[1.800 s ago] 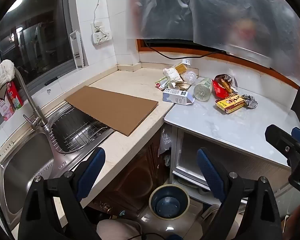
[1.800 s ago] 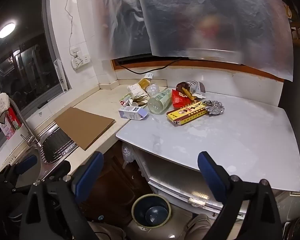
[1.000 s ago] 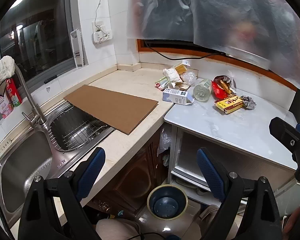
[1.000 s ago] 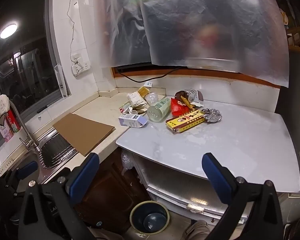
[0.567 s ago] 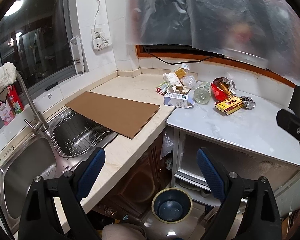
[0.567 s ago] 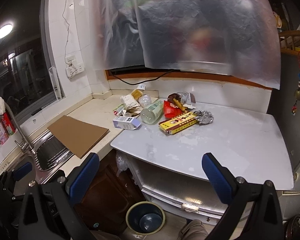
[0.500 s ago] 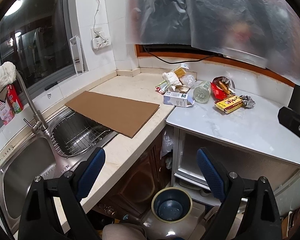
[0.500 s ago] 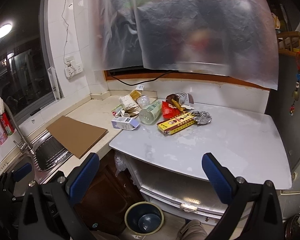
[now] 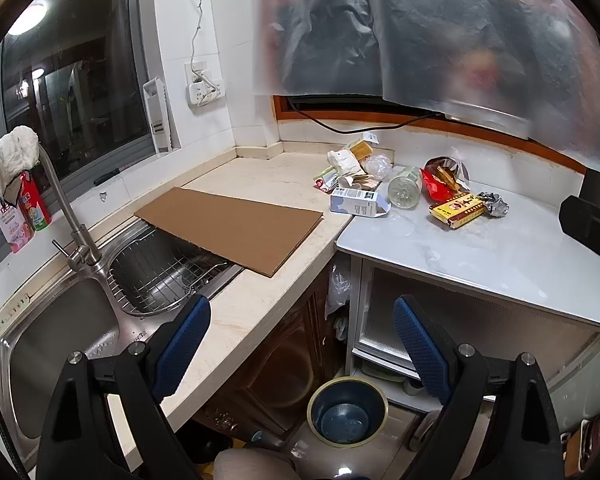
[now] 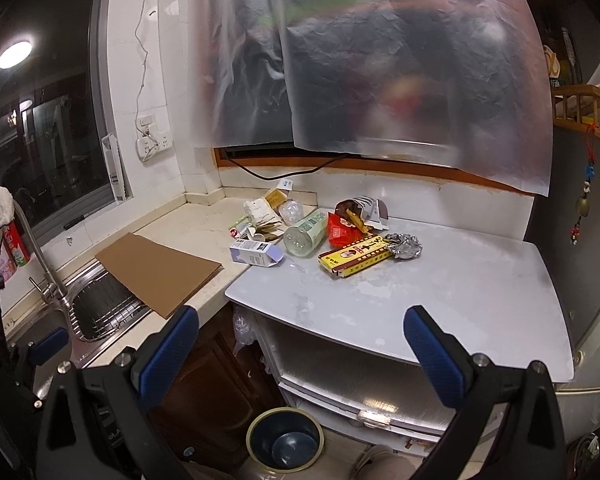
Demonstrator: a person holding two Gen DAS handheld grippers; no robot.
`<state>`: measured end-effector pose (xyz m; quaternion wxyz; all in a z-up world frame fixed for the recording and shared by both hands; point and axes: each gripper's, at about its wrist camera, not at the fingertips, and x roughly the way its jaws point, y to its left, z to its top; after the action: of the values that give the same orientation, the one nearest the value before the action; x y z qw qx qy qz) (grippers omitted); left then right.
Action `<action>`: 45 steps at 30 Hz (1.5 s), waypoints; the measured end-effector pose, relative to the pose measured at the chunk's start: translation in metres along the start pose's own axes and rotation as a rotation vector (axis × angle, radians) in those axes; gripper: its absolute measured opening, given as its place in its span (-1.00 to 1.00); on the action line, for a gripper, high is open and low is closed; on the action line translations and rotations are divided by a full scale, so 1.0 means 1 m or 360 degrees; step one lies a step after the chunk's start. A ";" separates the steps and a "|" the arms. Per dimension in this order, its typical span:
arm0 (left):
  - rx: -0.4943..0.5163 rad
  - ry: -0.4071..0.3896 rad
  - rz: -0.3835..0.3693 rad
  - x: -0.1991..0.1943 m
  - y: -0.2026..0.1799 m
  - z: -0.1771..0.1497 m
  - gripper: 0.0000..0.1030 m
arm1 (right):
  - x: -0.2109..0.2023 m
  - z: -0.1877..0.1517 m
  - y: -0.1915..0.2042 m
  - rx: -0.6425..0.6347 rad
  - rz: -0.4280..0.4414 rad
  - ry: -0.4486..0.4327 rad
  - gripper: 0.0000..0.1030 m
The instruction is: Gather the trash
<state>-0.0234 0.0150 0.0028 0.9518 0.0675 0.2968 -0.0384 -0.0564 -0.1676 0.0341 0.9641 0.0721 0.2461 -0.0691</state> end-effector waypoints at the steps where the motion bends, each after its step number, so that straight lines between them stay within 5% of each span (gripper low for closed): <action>1: 0.0003 -0.0001 -0.0004 -0.001 0.001 0.000 0.78 | -0.001 0.000 0.001 -0.0003 -0.0001 -0.0003 1.00; 29: -0.0067 0.0027 -0.0012 0.000 0.034 -0.007 0.78 | -0.009 -0.009 0.023 -0.0065 0.0012 0.0021 1.00; 45: -0.0037 0.0076 -0.0030 0.015 0.022 -0.001 0.78 | 0.011 -0.003 0.011 -0.0060 0.0067 0.0064 1.00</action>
<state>-0.0087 0.0368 -0.0040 0.9447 0.0546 0.3205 -0.0422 -0.0465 -0.1578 0.0273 0.9614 0.0605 0.2651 -0.0428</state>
